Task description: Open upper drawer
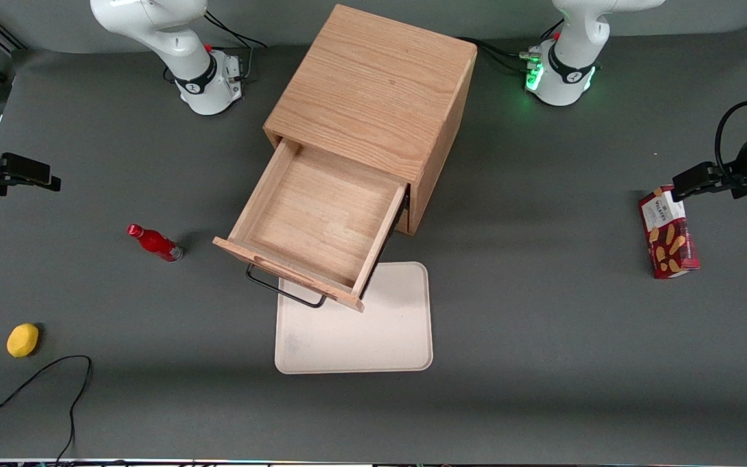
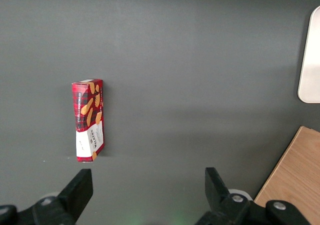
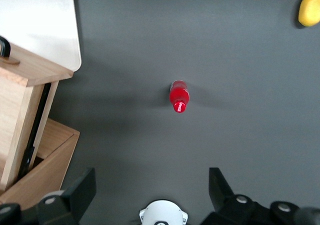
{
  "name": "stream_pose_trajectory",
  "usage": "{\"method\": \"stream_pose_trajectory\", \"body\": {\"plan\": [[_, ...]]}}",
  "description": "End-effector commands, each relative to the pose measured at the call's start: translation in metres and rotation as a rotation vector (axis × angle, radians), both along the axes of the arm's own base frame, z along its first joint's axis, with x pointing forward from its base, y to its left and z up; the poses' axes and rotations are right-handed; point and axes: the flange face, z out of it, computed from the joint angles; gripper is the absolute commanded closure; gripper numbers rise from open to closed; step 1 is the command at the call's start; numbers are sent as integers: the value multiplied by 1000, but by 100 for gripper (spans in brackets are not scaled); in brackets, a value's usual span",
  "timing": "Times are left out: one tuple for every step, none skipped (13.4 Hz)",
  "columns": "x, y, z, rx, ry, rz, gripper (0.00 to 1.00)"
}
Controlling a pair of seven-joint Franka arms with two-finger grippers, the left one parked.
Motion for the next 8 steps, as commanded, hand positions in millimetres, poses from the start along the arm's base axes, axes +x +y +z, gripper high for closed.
{"method": "stream_pose_trajectory", "body": {"plan": [[-3,14,-15,-47,-18,-10,0],[-7,16,-22,-41,-22,-5,0],[-13,19,-24,-33,-40,2,0],[-23,17,-26,-25,-53,-14,0],[-36,14,-27,-12,-72,-15,0],[-50,4,-28,2,-94,-28,0],[-63,-8,-24,11,-114,-42,0],[-74,-3,-18,7,-120,-28,0]]}}
